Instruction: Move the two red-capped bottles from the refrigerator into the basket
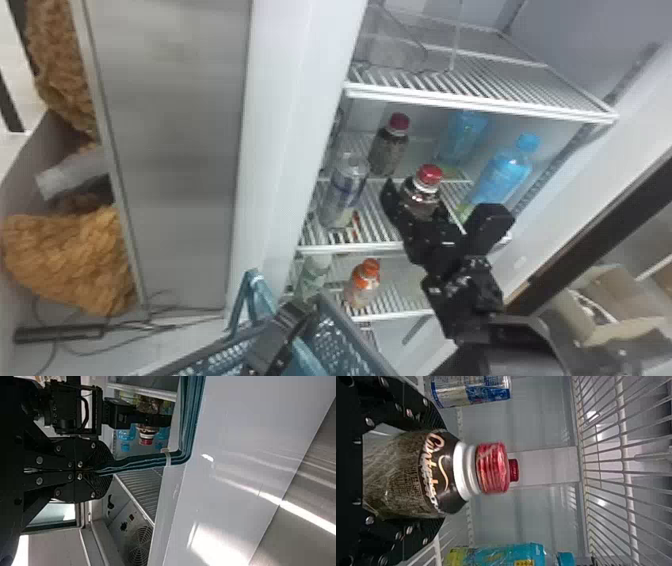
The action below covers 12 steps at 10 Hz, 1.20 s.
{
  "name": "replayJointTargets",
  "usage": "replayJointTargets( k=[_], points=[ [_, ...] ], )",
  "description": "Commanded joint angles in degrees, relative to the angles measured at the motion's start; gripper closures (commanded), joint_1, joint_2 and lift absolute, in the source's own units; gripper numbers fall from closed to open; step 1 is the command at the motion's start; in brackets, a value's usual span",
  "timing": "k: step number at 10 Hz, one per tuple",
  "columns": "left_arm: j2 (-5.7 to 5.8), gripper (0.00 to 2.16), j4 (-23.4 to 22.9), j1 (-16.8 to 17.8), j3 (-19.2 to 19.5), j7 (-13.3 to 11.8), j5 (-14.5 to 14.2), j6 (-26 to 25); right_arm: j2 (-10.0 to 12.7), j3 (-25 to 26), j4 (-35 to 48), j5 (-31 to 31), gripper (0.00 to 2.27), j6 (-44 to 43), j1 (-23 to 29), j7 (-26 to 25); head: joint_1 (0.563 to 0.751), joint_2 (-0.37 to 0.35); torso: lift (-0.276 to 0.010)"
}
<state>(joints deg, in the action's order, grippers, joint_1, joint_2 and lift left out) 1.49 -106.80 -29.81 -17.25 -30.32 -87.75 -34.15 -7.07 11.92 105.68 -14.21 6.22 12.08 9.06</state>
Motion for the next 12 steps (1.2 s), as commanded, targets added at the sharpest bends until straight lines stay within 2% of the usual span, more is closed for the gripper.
replayJointTargets(
  k=[1, 6, 8, 10, 12],
  points=[
    [0.00, 1.20, 0.0, 0.0, 0.0, 0.0, 0.0, 0.0, -0.1, -0.1, 0.1, 0.2, 1.19, 0.1, 0.3, 0.0, 0.695, -0.350, 0.000],
    [0.00, 1.20, 0.0, 0.0, -0.1, 0.0, 0.1, 0.0, -0.2, 1.7, 6.9, 0.2, 1.19, 0.8, 5.3, -0.2, 0.695, -0.350, 0.000],
    [0.00, 1.20, 0.0, 0.0, -0.2, 0.0, 0.2, -0.2, -0.2, 2.9, 13.1, -1.0, 1.19, 2.9, 10.4, -0.3, 0.695, -0.350, 0.000],
    [0.00, 1.20, 0.0, 0.0, -0.2, 0.0, 0.2, -0.2, -0.1, 3.8, 23.8, 1.4, 1.19, 7.7, 17.2, -0.8, 0.695, -0.350, 0.000],
    [-0.09, 1.20, 0.0, -0.1, -0.2, 0.0, 0.1, -0.2, 0.1, 4.3, 29.1, -0.5, 1.19, 9.5, 22.9, -0.9, 0.695, -0.350, 0.000]
  ],
)
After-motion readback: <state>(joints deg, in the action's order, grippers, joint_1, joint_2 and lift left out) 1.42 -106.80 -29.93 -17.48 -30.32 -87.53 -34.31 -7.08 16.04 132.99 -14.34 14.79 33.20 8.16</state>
